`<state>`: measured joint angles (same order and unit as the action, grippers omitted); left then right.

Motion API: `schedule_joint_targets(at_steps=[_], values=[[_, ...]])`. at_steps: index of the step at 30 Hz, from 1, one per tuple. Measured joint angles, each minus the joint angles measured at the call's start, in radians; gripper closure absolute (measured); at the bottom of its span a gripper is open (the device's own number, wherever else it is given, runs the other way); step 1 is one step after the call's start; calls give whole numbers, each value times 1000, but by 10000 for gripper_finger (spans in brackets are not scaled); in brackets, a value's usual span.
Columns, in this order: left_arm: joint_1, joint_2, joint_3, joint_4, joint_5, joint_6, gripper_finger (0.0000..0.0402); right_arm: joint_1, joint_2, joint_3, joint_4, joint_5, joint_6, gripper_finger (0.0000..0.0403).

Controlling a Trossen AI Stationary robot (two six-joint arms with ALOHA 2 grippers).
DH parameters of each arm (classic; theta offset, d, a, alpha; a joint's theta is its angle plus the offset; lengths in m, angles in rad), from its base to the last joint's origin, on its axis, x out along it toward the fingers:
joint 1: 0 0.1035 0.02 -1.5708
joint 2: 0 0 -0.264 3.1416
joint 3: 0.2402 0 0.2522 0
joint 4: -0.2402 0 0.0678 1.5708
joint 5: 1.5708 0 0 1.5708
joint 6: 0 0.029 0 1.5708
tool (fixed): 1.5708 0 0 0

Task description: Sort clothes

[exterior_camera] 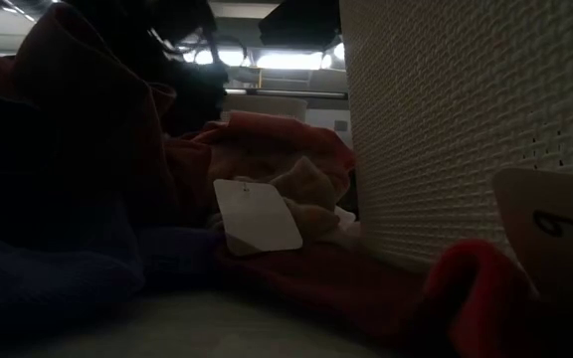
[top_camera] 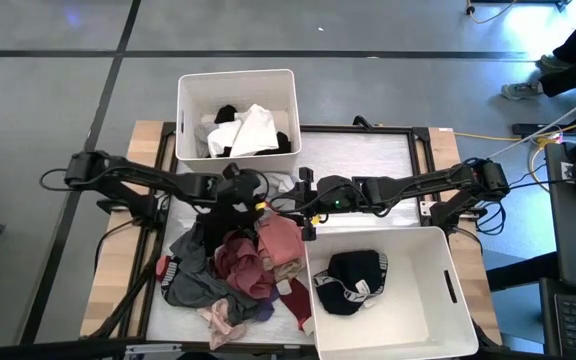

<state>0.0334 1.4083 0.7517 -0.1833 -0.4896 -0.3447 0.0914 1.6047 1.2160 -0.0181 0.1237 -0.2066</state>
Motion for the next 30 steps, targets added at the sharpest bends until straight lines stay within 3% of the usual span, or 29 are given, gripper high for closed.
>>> schedule_joint_targets(at_steps=[16, 30], values=[[66, 163, 0, 117, 15, 44, 216, 0, 0, 0, -1, 0, 0, 196], [45, 147, 0, 117, 13, 165, 386, 0, 0, 0, -2, 0, 0, 196]])
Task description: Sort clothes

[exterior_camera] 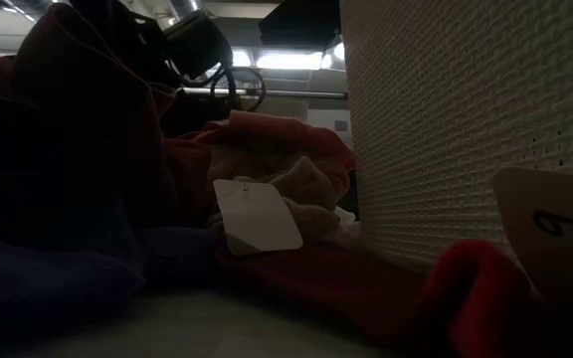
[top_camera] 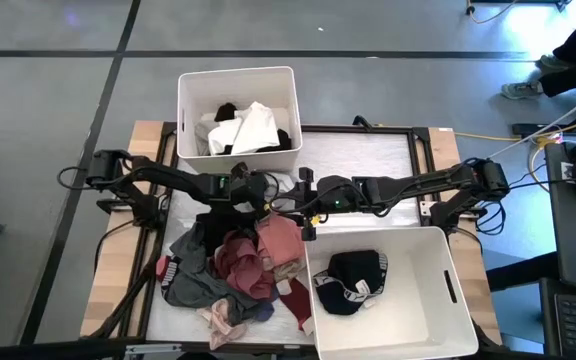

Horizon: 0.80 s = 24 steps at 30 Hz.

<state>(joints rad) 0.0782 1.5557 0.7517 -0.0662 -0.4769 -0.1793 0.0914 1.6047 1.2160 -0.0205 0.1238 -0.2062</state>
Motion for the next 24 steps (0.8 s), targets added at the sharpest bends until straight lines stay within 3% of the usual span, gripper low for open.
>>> schedule_joint_targets(at_steps=[7, 14, 24], values=[[-71, -95, 0, -47, -1, 26, 396, 0, 0, 0, -3, 0, 0, 196], [-138, -268, 0, -98, -11, 39, 398, 0, 0, 0, -3, 0, 0, 196], [-181, -588, 0, -99, -141, 245, 396, 0, 0, 0, -3, 0, 0, 196]])
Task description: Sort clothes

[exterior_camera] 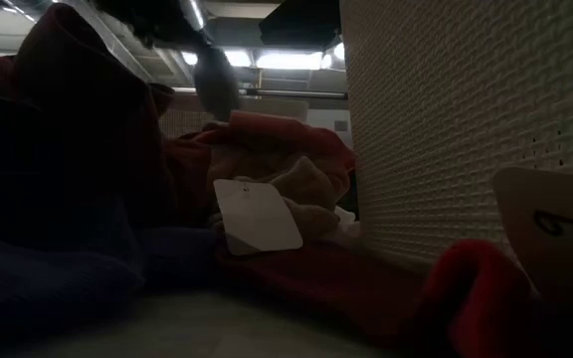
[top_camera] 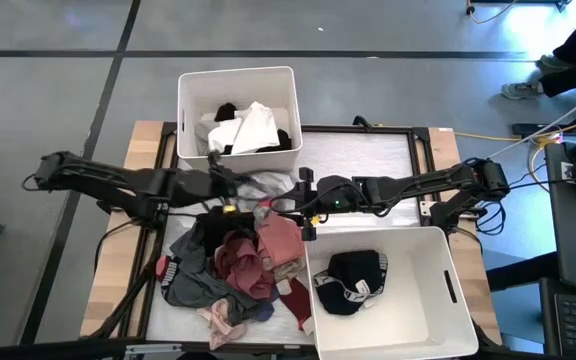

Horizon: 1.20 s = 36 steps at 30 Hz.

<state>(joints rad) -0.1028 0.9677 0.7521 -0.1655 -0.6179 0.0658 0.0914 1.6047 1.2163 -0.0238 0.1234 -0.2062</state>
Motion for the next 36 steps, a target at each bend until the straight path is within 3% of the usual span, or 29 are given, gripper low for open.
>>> schedule_joint_targets(at_steps=[7, 13, 17, 27, 32, 36], values=[[21, -179, 0, 124, -147, 216, 397, 0, 0, 0, 4, 0, -1, 196], [98, -264, 0, 347, -155, 464, 399, 0, 0, 0, 6, 0, -1, 196], [170, -282, 0, 499, -154, 542, 396, 0, 0, 0, 8, 0, -2, 196], [404, -227, 1, 719, 35, 602, 397, 0, 1, 0, 19, 1, -7, 196], [496, -167, 0, 727, 184, 597, 400, 0, 1, 0, 21, 1, -10, 196], [537, -113, 0, 725, 216, 595, 398, 0, 1, 0, 21, 1, -10, 196]])
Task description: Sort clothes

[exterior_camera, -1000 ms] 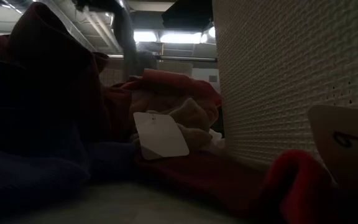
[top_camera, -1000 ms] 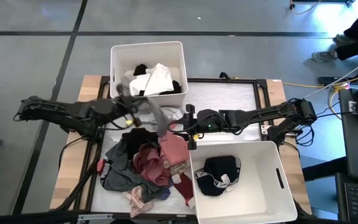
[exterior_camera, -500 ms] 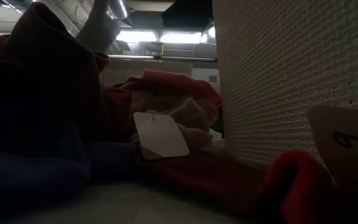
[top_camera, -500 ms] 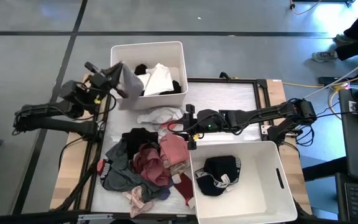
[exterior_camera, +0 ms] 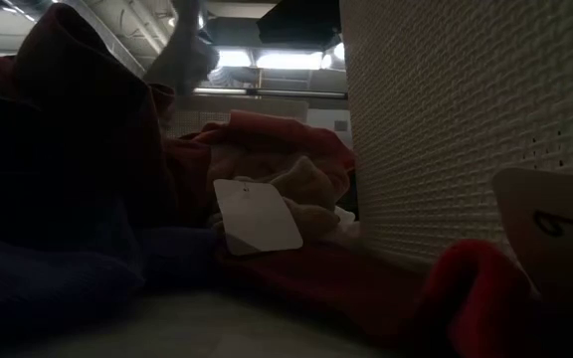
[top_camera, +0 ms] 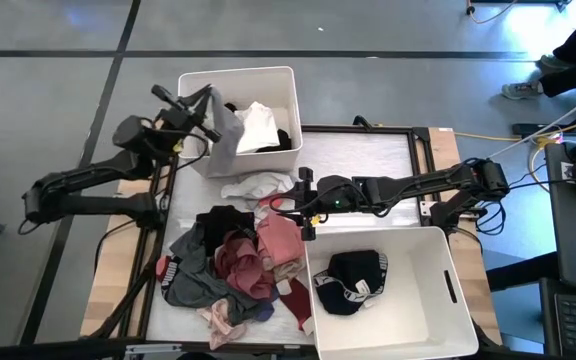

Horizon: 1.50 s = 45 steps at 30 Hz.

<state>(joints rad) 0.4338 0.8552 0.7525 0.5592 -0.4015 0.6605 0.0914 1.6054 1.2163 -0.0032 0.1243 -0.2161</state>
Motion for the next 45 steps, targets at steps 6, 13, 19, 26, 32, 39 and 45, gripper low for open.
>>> schedule_joint_targets(at_steps=[6, 13, 19, 26, 32, 39, 45], values=[[56, 82, 0, -85, -1, -61, 390, 0, 0, 0, -2, 0, 0, 196], [132, 156, 0, -227, -56, -141, 389, 0, 0, 0, -3, 0, 1, 196], [197, 202, 0, -451, -30, -188, 369, 0, 0, 0, -4, 0, 2, 196], [217, 200, 42, -702, -92, -270, 265, 0, 0, 0, -4, -1, 2, 196], [137, 141, 202, -1058, 91, -476, 219, 0, 1, 0, -4, -1, 2, 196], [-18, 57, 235, -1138, 317, -531, 215, 0, 26, 3, 19, -8, 11, 196], [-180, 33, 202, -1306, 315, -649, 215, 0, 28, 3, 17, -7, 11, 196]])
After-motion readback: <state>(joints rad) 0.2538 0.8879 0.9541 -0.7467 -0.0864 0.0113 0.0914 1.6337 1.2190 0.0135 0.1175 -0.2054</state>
